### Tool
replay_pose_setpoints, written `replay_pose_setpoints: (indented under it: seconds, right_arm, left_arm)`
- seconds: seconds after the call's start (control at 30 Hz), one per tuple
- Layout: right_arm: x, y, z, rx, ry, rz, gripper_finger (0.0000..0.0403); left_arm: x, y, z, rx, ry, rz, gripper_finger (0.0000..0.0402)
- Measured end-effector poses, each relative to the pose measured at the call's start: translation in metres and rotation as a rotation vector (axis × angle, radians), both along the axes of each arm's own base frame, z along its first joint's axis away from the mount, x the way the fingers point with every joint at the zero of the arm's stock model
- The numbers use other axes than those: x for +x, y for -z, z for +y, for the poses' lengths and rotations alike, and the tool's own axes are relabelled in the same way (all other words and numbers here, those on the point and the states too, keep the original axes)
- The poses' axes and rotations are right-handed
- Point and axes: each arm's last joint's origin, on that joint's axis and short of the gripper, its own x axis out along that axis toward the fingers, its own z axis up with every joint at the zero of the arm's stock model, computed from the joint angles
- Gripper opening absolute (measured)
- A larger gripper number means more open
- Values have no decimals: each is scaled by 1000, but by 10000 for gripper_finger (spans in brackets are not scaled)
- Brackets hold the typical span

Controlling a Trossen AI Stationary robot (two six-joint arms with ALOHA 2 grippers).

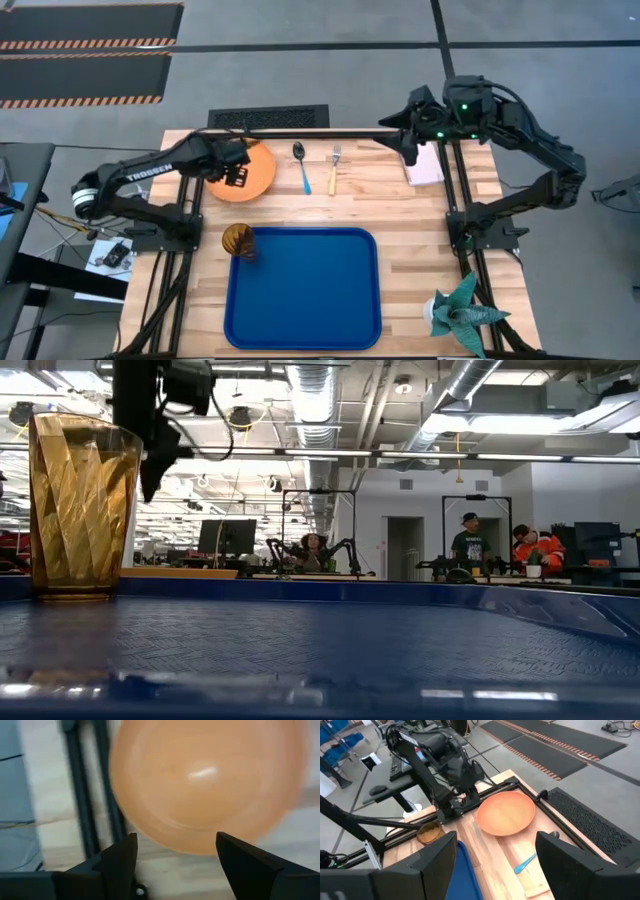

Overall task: Pick and place plate/cup/fork/spoon on tray
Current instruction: Put the orange plate on the blue tray

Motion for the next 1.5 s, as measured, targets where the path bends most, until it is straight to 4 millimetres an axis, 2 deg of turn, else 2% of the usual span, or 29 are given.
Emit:
replay_pose_setpoints:
  seconds: [0.1,0.2,0.43,0.57,0.7,0.9,1.2,1.33,1.4,1.5]
  right_arm:
    - [1,1,0,2,-3,4,295]
    - [1,0,0,2,-4,1,295]
    - [-1,-1,0,-1,-3,-6,295]
    - [-1,-1,0,0,-3,-3,295]
    - [-1,-1,0,0,-4,-3,295]
    - [-1,-1,0,0,-4,-3,295]
    - [-1,0,0,2,-4,1,295]
    - [-1,0,0,1,-4,0,295]
    - [-1,0,0,1,-4,-1,295]
    - [-1,0,0,1,-4,-2,295]
  left_arm:
    - [-6,19,0,18,-59,54,256]
    - [-18,35,0,9,-139,37,256]
    - [-33,57,-6,111,-431,-253,256]
    - [-42,69,-11,147,-554,-294,256]
    - [-47,82,-14,147,-614,-280,256]
    - [-43,101,-11,158,-660,-351,256]
    - [-43,127,-13,95,-702,-295,255]
    - [-35,128,-8,100,-670,-366,224]
    - [-33,127,-5,114,-676,-393,190]
    - [-39,128,-2,124,-688,-345,127]
